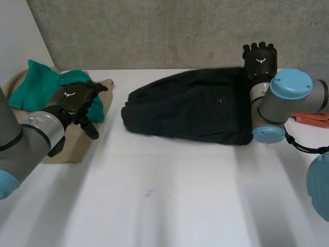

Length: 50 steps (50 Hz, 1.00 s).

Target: Fold the laundry.

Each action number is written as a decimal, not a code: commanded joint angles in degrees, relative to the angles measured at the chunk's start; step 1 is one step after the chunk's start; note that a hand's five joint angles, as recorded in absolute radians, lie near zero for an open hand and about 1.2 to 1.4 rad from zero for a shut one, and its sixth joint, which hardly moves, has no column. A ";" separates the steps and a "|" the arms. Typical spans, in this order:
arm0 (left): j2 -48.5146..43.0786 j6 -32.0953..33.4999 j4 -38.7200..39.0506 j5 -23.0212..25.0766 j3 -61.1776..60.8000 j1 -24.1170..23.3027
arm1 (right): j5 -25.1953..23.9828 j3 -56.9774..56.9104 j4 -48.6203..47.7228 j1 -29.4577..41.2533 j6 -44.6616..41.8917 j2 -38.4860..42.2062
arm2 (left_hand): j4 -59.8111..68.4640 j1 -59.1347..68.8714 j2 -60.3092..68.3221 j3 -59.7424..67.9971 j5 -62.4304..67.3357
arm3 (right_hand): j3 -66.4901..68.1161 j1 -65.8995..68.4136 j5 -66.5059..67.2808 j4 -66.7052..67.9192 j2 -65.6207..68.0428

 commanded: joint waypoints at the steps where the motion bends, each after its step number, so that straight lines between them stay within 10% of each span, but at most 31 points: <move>1: -2.42 0.19 -0.33 -2.57 2.90 -3.00 | 0.72 -2.56 7.48 -2.83 0.98 -1.20 | -1.45 -1.27 -1.69 -2.20 -2.85 | -6.17 -5.37 -5.43 -6.40 -5.30; 13: -7.44 0.01 -2.00 -5.47 8.18 -6.26 | -15.08 15.01 27.78 -7.67 2.05 -21.69 | -1.45 -1.27 -1.69 -2.20 -2.85 | -6.17 -5.37 -5.43 -6.40 -5.30; 24: -6.56 0.01 -2.44 -5.39 7.83 -7.14 | -24.40 29.69 31.59 -9.78 7.40 -23.47 | -1.45 -1.27 -1.69 -2.20 -2.85 | 1.23 2.03 1.97 1.00 2.10; 31: -6.21 -0.34 -2.44 -5.39 7.75 -6.79 | -24.68 30.15 25.60 -8.90 11.63 -17.22 | -1.45 -1.27 -1.69 -2.20 -2.85 | 9.62 10.43 10.36 9.40 10.49; 36: -6.30 -0.86 -2.35 -5.39 7.75 -7.05 | -22.57 28.04 21.73 -8.37 12.34 -15.02 | -1.45 -1.27 -1.69 -2.20 -2.85 | 62.00 62.81 62.75 61.78 62.88; 50: -10.25 -1.13 -3.14 -8.19 11.70 -9.42 | -22.66 35.07 18.04 -2.84 12.86 -39.44 | -1.45 -1.27 -1.69 -2.20 -2.85 | 63.83 64.63 64.57 63.60 64.70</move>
